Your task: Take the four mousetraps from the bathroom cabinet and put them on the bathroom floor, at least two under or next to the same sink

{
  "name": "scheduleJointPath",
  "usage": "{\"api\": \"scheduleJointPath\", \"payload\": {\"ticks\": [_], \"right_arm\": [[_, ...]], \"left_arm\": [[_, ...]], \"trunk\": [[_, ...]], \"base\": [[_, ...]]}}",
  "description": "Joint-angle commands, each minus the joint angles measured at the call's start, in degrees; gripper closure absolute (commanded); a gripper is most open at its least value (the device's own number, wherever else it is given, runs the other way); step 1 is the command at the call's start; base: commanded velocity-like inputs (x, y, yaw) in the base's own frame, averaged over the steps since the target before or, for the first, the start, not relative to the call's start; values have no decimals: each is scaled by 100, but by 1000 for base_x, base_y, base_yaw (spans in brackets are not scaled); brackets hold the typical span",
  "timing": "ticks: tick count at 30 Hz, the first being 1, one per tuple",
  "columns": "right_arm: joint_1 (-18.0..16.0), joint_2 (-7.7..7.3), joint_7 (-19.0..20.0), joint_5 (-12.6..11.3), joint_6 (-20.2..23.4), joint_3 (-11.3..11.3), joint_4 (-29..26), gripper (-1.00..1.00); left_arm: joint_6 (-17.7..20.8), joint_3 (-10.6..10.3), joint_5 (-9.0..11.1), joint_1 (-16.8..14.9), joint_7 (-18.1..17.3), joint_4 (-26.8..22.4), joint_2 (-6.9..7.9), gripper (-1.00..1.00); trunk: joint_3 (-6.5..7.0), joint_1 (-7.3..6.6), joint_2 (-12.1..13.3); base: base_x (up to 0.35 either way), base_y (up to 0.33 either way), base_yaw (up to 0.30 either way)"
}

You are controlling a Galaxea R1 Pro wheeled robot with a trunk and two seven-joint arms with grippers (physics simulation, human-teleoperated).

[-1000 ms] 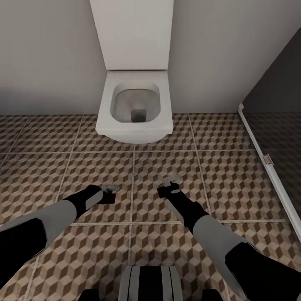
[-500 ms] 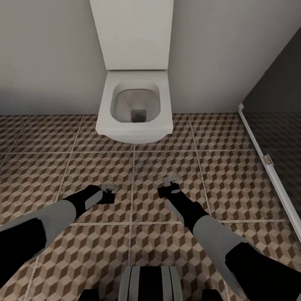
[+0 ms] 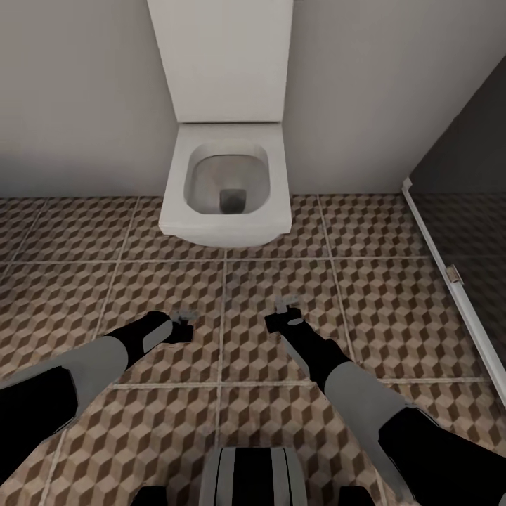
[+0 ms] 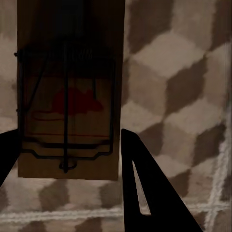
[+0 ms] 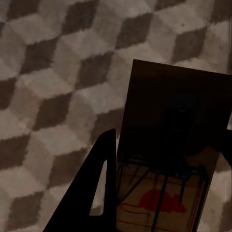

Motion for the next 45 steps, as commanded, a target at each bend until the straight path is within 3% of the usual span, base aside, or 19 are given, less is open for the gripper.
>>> {"api": "scheduleJointPath", "payload": {"ticks": [1, 13, 40, 45], "right_arm": [[-4, -5, -47, -68, 23, 48, -8, 100], [-4, -11, -41, -68, 30, 53, -2, 100], [-4, 43, -12, -67, 291, 31, 97, 100], [-4, 86, -20, -65, 570, 30, 105, 100]], "left_arm": [[16, -31, 40, -3, 59, -25, 8, 100], [16, -31, 36, -3, 59, -25, -1, 100], [16, -31, 40, -3, 57, -25, -1, 100], [16, -37, 40, -3, 56, -25, -1, 100]], "trunk": [[-4, 1, -1], [-4, 1, -1], [-4, 1, -1], [-4, 1, -1]], "base": [[215, 0, 0], [189, 0, 0], [6, 0, 0], [0, 0, 0]]}}
